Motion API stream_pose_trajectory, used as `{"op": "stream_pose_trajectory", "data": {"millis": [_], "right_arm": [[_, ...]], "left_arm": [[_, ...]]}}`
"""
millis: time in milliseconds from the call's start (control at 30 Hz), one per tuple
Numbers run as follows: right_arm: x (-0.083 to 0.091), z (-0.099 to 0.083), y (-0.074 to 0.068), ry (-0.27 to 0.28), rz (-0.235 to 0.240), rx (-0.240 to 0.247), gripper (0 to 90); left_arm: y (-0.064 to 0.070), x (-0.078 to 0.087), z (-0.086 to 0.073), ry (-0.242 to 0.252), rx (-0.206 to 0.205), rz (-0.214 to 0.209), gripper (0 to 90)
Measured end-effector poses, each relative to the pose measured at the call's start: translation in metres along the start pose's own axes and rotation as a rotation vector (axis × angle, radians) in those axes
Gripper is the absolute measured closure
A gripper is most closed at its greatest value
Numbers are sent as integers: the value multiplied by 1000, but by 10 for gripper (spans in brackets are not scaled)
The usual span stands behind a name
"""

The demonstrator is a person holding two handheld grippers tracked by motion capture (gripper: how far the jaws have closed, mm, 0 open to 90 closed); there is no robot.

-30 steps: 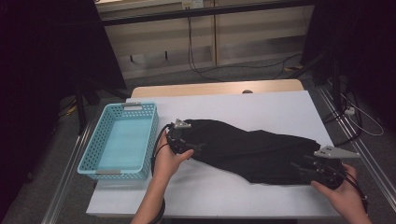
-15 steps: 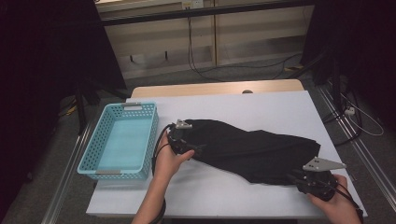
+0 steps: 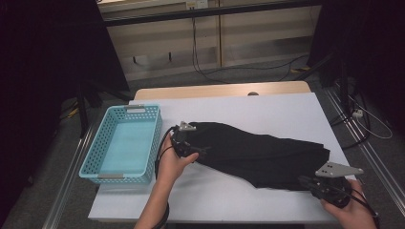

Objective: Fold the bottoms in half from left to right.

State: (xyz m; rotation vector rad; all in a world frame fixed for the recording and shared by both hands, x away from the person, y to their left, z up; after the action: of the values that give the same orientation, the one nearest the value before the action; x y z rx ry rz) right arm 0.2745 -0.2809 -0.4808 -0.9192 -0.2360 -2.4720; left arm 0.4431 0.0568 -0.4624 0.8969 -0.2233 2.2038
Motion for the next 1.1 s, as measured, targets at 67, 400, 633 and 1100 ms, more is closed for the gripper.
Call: {"op": "stream_pose_trajectory", "data": {"millis": [67,400,633,1100], "right_arm": [[4,-4,-3,3,15,-4,876],[-1,8,25,39,-45,-78,602],[-26,33,67,62,-115,-121,574],[-96,51,84,11,-86,-124,830]], "left_arm": [[-2,0,-1,-9,-12,9,112],[0,2,-1,-7,-8,7,113],[-2,2,-3,-13,-12,11,112],[-5,8,-6,-10,-2,16,112]]}}
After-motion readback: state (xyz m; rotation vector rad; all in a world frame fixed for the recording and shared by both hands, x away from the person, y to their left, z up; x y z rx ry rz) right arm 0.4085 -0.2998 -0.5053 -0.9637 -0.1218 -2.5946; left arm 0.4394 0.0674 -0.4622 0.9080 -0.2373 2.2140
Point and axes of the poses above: each handheld gripper's, and its own axes: x roughly backward along the jaws, z roughly out of its top, y roughly to its right, the point moved 7 cm from there along -x, roughly forward along the jaws, and after that the axes turned 3 degrees about y, right-handed, at the moved point
